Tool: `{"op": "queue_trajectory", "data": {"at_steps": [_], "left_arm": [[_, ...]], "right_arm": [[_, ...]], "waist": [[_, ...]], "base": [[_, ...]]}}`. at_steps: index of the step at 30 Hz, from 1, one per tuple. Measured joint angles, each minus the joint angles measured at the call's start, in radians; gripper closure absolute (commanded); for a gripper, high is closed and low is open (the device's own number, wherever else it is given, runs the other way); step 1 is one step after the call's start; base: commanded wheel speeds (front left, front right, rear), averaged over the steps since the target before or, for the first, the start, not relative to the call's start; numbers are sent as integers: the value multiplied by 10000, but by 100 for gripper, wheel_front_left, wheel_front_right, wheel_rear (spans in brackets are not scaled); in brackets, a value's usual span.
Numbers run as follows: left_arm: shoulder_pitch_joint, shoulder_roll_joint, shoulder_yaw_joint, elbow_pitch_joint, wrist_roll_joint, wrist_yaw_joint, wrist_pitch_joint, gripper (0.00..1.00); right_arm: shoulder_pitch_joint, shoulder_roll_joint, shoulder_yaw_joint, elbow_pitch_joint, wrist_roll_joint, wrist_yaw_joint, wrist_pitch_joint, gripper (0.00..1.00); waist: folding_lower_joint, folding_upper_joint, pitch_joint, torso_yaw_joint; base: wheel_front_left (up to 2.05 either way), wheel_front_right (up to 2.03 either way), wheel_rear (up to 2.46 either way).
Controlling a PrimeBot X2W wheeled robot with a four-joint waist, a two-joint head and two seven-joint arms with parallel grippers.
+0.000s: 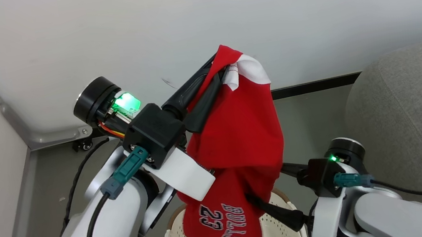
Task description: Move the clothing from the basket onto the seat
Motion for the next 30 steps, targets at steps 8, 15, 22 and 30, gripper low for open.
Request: {"op": "queue_trajectory", "data": {"at_steps": [8, 15, 22, 30], "left_arm": [[0, 13, 13, -27, -153, 0, 142, 100], [33, 234, 343, 324, -249, 33, 219, 100], [418, 414, 721, 884, -546, 217, 213, 100], [1040, 531, 1020, 1340, -788, 385, -84, 100]], "right_arm": [[-644, 111, 336, 318, -222, 0, -556, 100], [-656, 86, 460, 568, -29, 0, -681, 100], [-503, -159, 121, 654, 520, 0, -857, 100], [-212, -433, -746, 426, 1342, 0, -940, 100]], "waist": [[0, 0, 79, 35], [0, 0, 136, -30], [0, 0, 187, -237], [0, 0, 241, -577]], "base": [[0, 0, 0], [0, 0, 0], [0, 0, 0], [0, 0, 0]]}}
